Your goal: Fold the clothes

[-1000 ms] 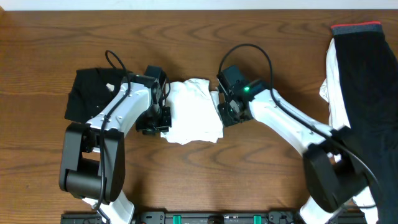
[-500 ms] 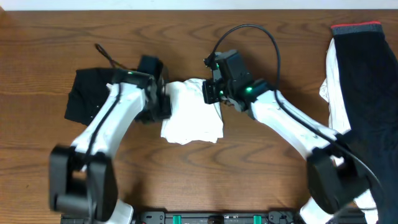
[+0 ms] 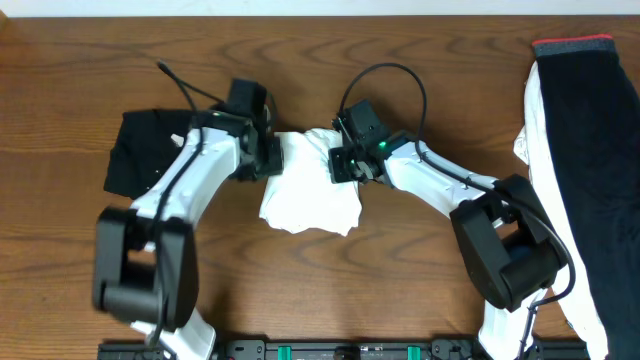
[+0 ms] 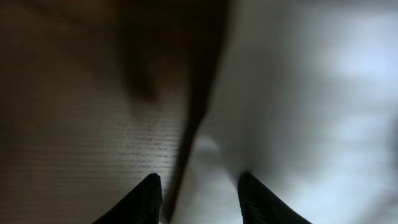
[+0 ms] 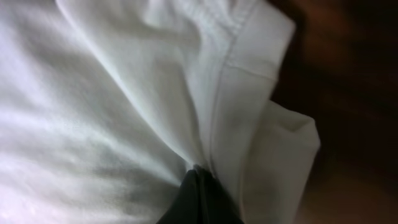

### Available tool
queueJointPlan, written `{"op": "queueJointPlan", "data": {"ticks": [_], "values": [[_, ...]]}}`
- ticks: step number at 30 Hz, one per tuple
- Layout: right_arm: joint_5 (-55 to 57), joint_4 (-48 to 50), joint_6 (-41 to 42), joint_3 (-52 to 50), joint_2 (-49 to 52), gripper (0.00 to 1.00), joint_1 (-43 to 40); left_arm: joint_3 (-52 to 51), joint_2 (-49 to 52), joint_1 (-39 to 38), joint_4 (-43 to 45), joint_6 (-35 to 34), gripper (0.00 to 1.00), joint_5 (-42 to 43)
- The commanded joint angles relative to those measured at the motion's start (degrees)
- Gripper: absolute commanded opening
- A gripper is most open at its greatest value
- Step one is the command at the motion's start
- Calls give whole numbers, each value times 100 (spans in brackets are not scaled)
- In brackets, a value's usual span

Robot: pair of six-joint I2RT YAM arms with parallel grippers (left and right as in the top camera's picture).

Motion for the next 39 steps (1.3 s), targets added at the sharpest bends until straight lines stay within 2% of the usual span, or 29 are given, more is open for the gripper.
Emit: {"op": "queueJointPlan", "data": {"ticks": [1, 4, 10, 11, 15, 18, 19, 23, 28, 39], "values": [[476, -393, -63, 9, -391, 1, -310, -103, 332, -7, -85, 61, 42, 57], [730, -789, -160, 9, -645, 2, -485, -105, 413, -4, -205, 170, 42, 55], [723, -1239, -828, 9, -1202, 12, -680, 83, 11, 17, -463, 168, 43, 111], [721, -1311, -896, 9, -1307, 14, -702, 103, -114, 17, -514, 168, 47, 162], [721, -1530, -1071, 7, -1582, 38, -726, 109, -745, 61, -621, 166, 59, 219], [721, -1700, -1078, 7, -1676, 54, -726, 103, -1064, 144, -675, 168, 68, 229], [721, -1753, -1086, 7, -1676, 56, -726, 90, -1115, 190, -680, 212, 72, 363], [721, -2009, -1108, 7, -1670, 57, -726, -85, -979, 415, -546, 898, 79, 1464], [721, -2146, -1115, 7, -1670, 57, -723, -282, -514, 568, -437, 1478, 81, 2017], [715, -2277, -1113, 7, -1670, 57, -713, -310, 369, 566, -457, 1978, 82, 2061]]}}
